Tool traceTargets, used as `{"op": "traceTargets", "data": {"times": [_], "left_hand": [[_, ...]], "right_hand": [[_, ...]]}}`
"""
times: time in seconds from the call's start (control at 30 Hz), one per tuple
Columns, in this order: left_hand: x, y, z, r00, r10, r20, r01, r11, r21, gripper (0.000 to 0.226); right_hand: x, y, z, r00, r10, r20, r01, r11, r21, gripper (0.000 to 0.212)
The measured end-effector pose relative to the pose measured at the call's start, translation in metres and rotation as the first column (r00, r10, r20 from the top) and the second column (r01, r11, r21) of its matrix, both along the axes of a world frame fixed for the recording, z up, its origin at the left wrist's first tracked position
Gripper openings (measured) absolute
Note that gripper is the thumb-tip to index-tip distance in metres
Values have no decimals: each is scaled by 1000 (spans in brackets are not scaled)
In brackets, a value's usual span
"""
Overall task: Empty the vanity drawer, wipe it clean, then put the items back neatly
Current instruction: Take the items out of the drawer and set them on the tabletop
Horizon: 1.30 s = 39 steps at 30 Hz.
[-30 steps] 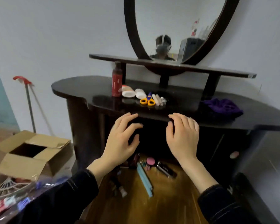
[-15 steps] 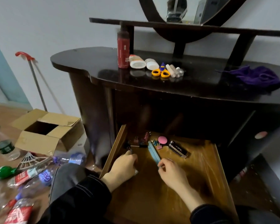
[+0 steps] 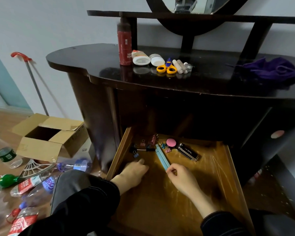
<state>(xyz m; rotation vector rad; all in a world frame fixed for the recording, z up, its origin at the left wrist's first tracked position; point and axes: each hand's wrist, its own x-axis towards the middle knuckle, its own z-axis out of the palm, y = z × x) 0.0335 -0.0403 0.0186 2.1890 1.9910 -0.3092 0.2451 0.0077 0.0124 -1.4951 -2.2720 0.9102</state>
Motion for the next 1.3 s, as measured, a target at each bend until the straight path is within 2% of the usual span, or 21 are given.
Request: {"op": "traceTargets", "data": {"times": [0.1,0.2,0.27,0.33,0.4,0.47,0.6,0.77,0.87,1.0,1.13,1.2,1.3], "left_hand": [[2,2,-2,999,-44,8,43,996,72,30],[2,5,2,977,-40,209,-18,963,270,24],[2,5,7,898,-27,439,-142,926,349,12],[2,4,13,769,6,640,-288,896,338,4],[0,4,14,665,48,745,-407,860,308,2],[-1,4,14,638,63,767,-458,832,314,8],[-3,5,12,678,75,731,-453,826,336,14],[-3,5,9,705,95,703,-448,828,337,26],[-2,4,10,705,98,702,-451,826,338,24],[-3,4,10,714,81,695,-432,833,347,13],[-2,3,14,695,71,716,-429,839,333,18],[-1,0,16,656,98,749,-452,845,285,22],[-1,-7,23,554,133,822,-435,888,149,23]], "right_hand": [[-1,0,-1,1000,3,-7,-3,1000,5,13],[-1,0,-4,1000,12,12,-12,1000,16,14],[0,2,-5,999,-13,38,12,1000,27,15],[1,3,-5,994,-65,85,61,997,51,18],[1,3,-6,979,-115,169,101,991,87,24],[-1,2,-6,951,-141,277,111,986,124,33],[-12,2,-10,903,-155,400,75,975,208,60],[-21,5,-21,892,-143,429,35,968,250,64],[-17,10,-21,936,-111,333,55,983,173,61],[-12,11,-10,992,-127,-1,127,992,-2,34],[-2,8,8,903,-241,-355,249,968,-23,21],[3,0,17,850,-277,-449,296,955,-28,19],[11,-18,29,772,-330,-544,319,940,-118,14]]}}
